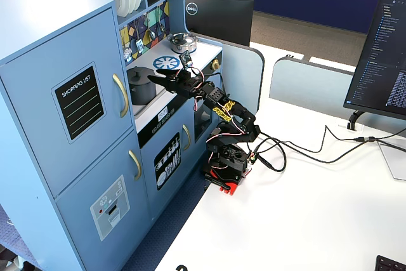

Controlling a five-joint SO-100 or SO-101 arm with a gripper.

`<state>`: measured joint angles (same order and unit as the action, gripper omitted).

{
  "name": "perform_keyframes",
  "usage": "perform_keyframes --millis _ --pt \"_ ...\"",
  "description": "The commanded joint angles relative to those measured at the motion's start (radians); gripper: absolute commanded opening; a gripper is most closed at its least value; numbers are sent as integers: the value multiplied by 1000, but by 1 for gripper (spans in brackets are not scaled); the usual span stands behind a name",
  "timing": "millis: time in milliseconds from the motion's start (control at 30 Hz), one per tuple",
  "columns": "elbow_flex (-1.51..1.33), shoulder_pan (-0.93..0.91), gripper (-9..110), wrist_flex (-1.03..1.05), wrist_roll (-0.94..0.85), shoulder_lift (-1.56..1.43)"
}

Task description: Take off the lid from the gray recipient and place it on the counter

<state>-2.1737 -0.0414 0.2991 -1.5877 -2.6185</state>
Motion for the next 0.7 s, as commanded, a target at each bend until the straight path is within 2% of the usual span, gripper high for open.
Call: perform_keyframes --millis 0,200,667 --pt "74 -18 20 -64 0 61" --pt "112 -34 22 -106 -9 152" --pt "187 -35 19 -160 -23 330"
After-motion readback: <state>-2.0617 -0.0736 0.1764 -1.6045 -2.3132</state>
